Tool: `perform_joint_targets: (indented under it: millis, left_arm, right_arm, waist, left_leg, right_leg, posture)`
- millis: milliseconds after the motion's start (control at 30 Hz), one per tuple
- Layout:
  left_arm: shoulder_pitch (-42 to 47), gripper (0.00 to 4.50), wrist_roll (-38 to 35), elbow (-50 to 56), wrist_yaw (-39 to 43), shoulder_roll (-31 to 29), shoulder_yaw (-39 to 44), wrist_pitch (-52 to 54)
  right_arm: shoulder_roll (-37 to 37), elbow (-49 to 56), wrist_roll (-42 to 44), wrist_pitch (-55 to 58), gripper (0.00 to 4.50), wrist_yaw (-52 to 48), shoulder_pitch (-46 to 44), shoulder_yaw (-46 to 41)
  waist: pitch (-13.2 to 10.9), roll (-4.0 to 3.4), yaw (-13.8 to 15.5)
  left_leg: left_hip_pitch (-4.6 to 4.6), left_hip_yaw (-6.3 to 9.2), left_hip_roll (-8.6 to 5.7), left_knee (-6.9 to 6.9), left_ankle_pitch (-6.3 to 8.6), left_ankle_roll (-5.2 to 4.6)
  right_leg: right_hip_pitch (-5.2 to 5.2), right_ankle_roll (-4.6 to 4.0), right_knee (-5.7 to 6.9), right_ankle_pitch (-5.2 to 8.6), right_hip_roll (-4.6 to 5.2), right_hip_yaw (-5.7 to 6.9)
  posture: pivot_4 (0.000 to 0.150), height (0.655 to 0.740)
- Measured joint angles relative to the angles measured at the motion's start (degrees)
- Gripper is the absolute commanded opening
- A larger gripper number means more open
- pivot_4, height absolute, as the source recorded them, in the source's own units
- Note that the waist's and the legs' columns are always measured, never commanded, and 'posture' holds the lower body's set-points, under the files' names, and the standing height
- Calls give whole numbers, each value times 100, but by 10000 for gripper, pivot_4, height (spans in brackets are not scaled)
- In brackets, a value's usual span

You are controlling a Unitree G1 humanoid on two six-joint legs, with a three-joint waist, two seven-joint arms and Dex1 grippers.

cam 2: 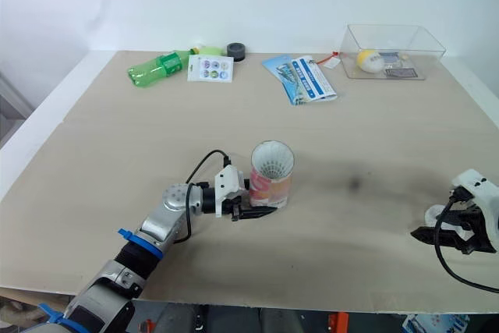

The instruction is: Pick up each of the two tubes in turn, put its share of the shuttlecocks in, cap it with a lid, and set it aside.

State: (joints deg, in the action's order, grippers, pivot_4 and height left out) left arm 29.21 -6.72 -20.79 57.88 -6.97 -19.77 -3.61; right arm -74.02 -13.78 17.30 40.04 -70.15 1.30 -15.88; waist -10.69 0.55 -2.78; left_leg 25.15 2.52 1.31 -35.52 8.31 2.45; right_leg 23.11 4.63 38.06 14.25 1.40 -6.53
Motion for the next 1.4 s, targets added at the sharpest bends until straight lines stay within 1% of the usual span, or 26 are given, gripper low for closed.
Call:
perform_joint_targets:
  millis: [100,133,167,233,267,600,667,833,900,1000,1033,1067,1133,1167,1200,1233,1267,1333,1367,1400]
  left_arm:
    - [0,26777,-1,8,-1,-8,-1,14]
    - [-1,26777,-1,9,-2,-8,-4,16]
    - [-1,26777,-1,10,-3,-6,-5,16]
    - [-1,26777,-1,11,-3,-7,-7,17]
    - [-1,26777,0,10,-3,-12,-5,17]
    - [42,26777,2,-88,-14,-7,20,-54]
    - [75,26777,1,-177,-18,19,48,-143]
    - [166,26777,-42,-402,22,121,98,-177]
    - [229,26777,-53,-498,109,130,99,-205]
    - [300,26777,-64,-531,171,124,99,-113]
    - [441,26777,-69,-578,266,129,92,89]
    - [494,26777,-63,-581,283,152,38,174]
    - [493,26777,-64,-580,287,152,36,191]
    - [544,26777,-65,-589,338,126,35,258]
    - [566,26777,-65,-594,350,126,39,288]
    - [763,26777,-40,-649,378,146,1,483]
    - [793,26777,-50,-676,389,179,-11,570]
    - [799,26777,-66,-682,410,188,-11,627]
    - [820,26777,-64,-686,437,185,-19,643]
    - [830,26777,-62,-687,443,186,-27,649]
  right_arm:
    - [-1,-26,-180,-116,20752,68,-168,193]
    - [-1,-46,-233,-167,14556,84,-214,242]
    - [-1,-53,-262,-192,11482,98,-232,259]
    - [-1,-96,-311,-259,3053,114,-316,348]
    - [-1,-121,-349,-308,440,115,-378,416]
    - [66,-204,-396,-611,440,-2,-641,550]
    - [72,-57,-278,-639,440,-103,-738,550]
    - [-21,715,-1,-950,440,-592,-1394,567]
    - [-194,1016,63,-1066,440,-824,-1851,658]
    - [-246,1302,132,-1185,440,-1059,-2406,798]
    - [-247,1739,256,-1331,440,-1378,-3285,1098]
    - [-247,1927,299,-1420,440,-1516,-3613,1198]
    - [-231,1962,305,-1441,440,-1566,-3690,1267]
    - [-84,1956,269,-1505,440,-1748,-4167,1619]
    - [-13,1963,262,-1539,440,-1803,-4334,1719]
    - [199,2095,263,-1760,440,-1931,-5018,2101]
    - [259,2134,280,-1933,440,-1960,-5426,2399]
    - [325,2122,328,-2154,440,-1970,-5800,2734]
    - [429,2064,400,-2349,440,-1974,-6060,3048]
    - [444,2051,418,-2391,440,-1974,-6093,3108]
  waist:
    - [1,-2,0]
    - [1,-1,0]
    - [1,-1,0]
    - [2,0,0]
    - [5,0,0]
    - [10,2,-8]
    - [12,-2,-8]
    - [17,-16,-8]
    - [18,-17,-6]
    - [18,-19,-4]
    - [17,-20,-9]
    - [14,-7,-4]
    - [13,5,16]
    - [11,6,6]
    - [11,4,-1]
    - [10,-12,-14]
    - [8,-7,-14]
    - [5,0,-13]
    - [5,0,-13]
    - [5,0,-12]
  left_leg:
    - [-1,-1,0,-1,0,0]
    - [-1,0,0,-1,0,0]
    - [-1,0,0,-1,0,0]
    - [-1,0,0,-1,0,0]
    - [-2,0,0,-1,0,0]
    - [-5,-1,1,-7,0,0]
    - [-5,-1,1,-7,0,0]
    - [-4,-2,0,-7,0,0]
    - [-4,-3,0,-6,0,1]
    - [-2,-3,0,-4,0,1]
    - [0,-3,1,0,0,2]
    - [0,2,3,2,1,4]
    - [6,5,3,4,3,5]
    - [8,-6,4,3,7,14]
    - [8,-8,3,3,7,14]
    - [6,-14,0,4,8,15]
    - [6,-9,3,9,8,15]
    - [5,-7,8,14,10,18]
    - [5,-7,9,14,11,20]
    - [6,-6,9,15,11,20]
  right_leg:
    - [-1,0,0,0,0,0]
    - [-1,0,0,0,0,0]
    - [-1,0,0,0,0,0]
    - [-2,0,0,0,0,0]
    - [-2,0,0,0,0,0]
    - [-5,2,0,-5,0,0]
    - [-6,2,0,-5,0,0]
    - [-4,3,0,-6,1,-1]
    - [-2,2,0,-5,1,-1]
    - [2,1,0,-5,2,-1]
    - [8,-1,0,-4,2,0]
    - [6,-7,0,0,1,6]
    - [5,-6,-4,5,1,9]
    - [11,-5,-4,4,7,5]
    - [12,-4,-4,4,8,5]
    - [15,-2,-4,4,11,1]
    - [17,-6,-4,6,7,4]
    - [16,-11,-4,11,4,7]
    - [16,-12,-4,13,4,8]
    - [16,-12,-4,14,4,8]
  posture:
    - [1500,7400]
    - [1500,7400]
    - [1500,7400]
    - [1500,7400]
    - [1500,7400]
    - [1500,7400]
    - [1500,7400]
    - [1500,7400]
    - [1500,7400]
    - [1500,7400]
    - [1500,7400]
    - [1500,7400]
    - [1500,7400]
    - [1500,7400]
    - [1500,7400]
    - [1500,7400]
    - [1500,7400]
    - [1500,7400]
    - [1500,7400]
    - [1500,7400]
